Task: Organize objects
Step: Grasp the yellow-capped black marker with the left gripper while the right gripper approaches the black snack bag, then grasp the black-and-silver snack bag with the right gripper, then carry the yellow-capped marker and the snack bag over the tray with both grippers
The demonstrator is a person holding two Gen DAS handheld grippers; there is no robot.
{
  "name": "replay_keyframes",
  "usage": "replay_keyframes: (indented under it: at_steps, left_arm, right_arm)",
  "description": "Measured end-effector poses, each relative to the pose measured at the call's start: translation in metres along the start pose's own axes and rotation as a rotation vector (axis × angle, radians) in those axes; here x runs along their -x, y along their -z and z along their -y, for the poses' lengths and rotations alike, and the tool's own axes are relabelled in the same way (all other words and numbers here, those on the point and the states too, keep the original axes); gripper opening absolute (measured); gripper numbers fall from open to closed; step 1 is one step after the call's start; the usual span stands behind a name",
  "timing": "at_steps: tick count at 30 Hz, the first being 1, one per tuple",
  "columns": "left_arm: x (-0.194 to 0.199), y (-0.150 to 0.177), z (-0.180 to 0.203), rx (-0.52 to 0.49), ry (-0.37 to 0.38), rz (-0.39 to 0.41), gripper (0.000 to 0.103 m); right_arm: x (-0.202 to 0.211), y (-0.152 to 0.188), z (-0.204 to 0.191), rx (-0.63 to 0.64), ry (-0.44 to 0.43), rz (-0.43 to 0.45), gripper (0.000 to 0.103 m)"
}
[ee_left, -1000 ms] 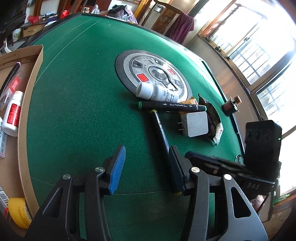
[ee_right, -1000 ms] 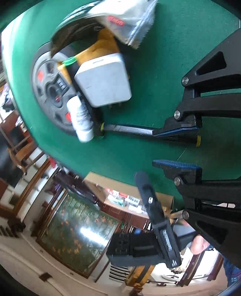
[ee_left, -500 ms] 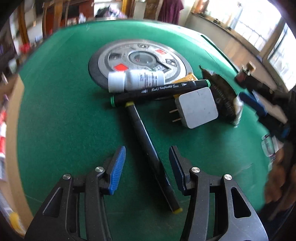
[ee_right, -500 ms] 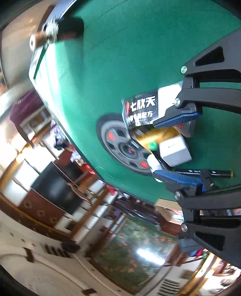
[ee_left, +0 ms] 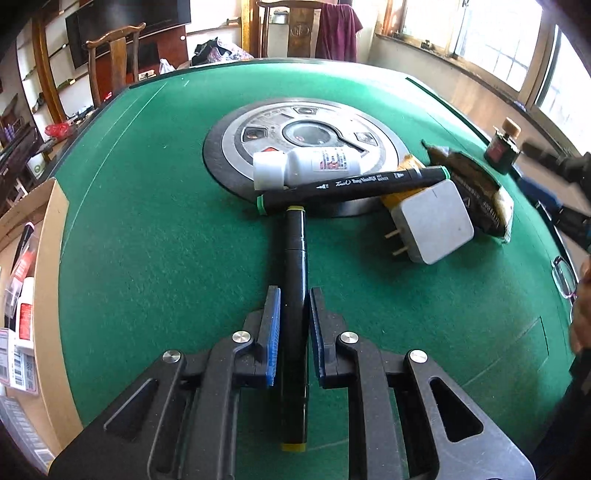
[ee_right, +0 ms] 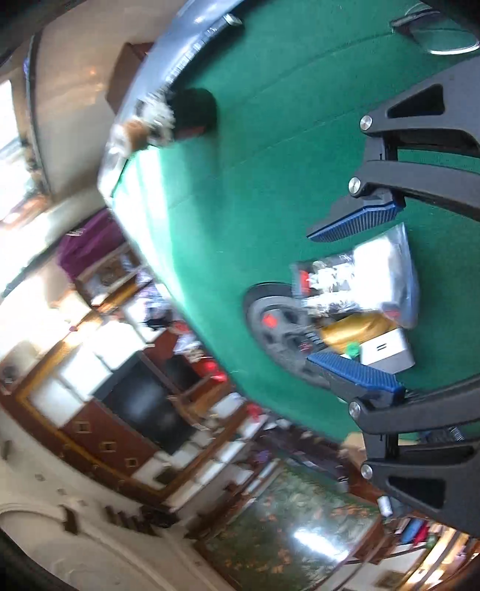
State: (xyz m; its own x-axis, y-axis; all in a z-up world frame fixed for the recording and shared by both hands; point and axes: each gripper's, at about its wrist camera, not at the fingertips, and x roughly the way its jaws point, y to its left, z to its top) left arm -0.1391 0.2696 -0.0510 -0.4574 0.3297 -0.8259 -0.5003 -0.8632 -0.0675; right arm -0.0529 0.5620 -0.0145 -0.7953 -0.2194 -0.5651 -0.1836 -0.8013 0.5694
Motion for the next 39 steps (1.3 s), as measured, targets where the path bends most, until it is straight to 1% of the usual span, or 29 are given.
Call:
replay_keyframes:
  at_steps: [2, 3, 5, 6, 8, 10, 11, 12, 13, 14, 17, 21, 23, 26, 31, 36, 39]
  left_arm:
    - [0.0, 0.0, -0.002, 0.001, 0.008, 0.007, 0.014]
    - [0.0, -0.001, -0.003, 0.004, 0.016, 0.007, 0.014]
    - [0.001, 0.0, -0.007, 0.015, 0.036, 0.011, 0.014]
    - [0.002, 0.001, -0.008, 0.016, 0.041, 0.013, 0.014]
    - [0.003, 0.002, -0.008, 0.015, 0.043, 0.02, 0.014]
    - [0.004, 0.005, -0.008, 0.008, 0.036, 0.029, 0.014]
    - [0.005, 0.006, -0.008, 0.006, 0.031, 0.033, 0.014]
    - [0.005, 0.007, -0.007, 0.003, 0.028, 0.037, 0.014]
    - [0.006, 0.008, -0.006, -0.001, 0.024, 0.042, 0.014]
    - [0.005, 0.008, -0.005, -0.006, 0.02, 0.044, 0.014]
    - [0.005, 0.009, -0.005, -0.01, 0.022, 0.052, 0.014]
    - [0.007, 0.009, -0.012, 0.017, 0.057, 0.056, 0.014]
    - [0.009, 0.009, -0.016, 0.027, 0.071, 0.065, 0.014]
    - [0.013, 0.008, -0.016, 0.033, 0.096, 0.082, 0.014]
    - [0.016, 0.008, -0.013, 0.034, 0.118, 0.1, 0.014]
    - [0.017, 0.008, -0.016, 0.061, 0.134, 0.105, 0.014]
    - [0.023, 0.008, -0.016, 0.062, 0.139, 0.126, 0.014]
  right_arm:
    - [-0.012, 0.005, -0.006, 0.05, 0.032, -0.046, 0.063]
    - [-0.016, 0.007, -0.011, 0.079, 0.06, -0.055, 0.063]
    - [-0.024, 0.009, -0.019, 0.127, 0.087, -0.07, 0.063]
    - [-0.03, 0.01, -0.02, 0.146, 0.102, -0.083, 0.066]
    - [-0.036, 0.013, -0.024, 0.172, 0.146, -0.096, 0.07]
    - [-0.044, 0.016, -0.02, 0.191, 0.183, -0.112, 0.07]
    - [-0.046, 0.018, -0.017, 0.182, 0.181, -0.11, 0.07]
    - [-0.048, 0.02, -0.013, 0.168, 0.167, -0.118, 0.067]
    - [-0.052, 0.022, -0.009, 0.146, 0.155, -0.136, 0.059]
    - [-0.053, 0.022, -0.004, 0.144, 0.154, -0.132, 0.047]
    - [-0.052, 0.023, -0.004, 0.145, 0.142, -0.127, 0.037]
    - [-0.042, 0.023, -0.009, 0.17, 0.177, -0.059, 0.036]
    - [-0.031, 0.021, -0.011, 0.175, 0.196, 0.002, 0.036]
    - [-0.017, 0.016, -0.01, 0.153, 0.181, 0.071, 0.036]
    - [-0.013, 0.012, -0.009, 0.132, 0.127, 0.087, 0.036]
    - [-0.018, 0.012, -0.015, 0.157, 0.113, 0.084, 0.036]
    - [-0.012, 0.015, -0.026, 0.207, 0.136, 0.13, 0.037]
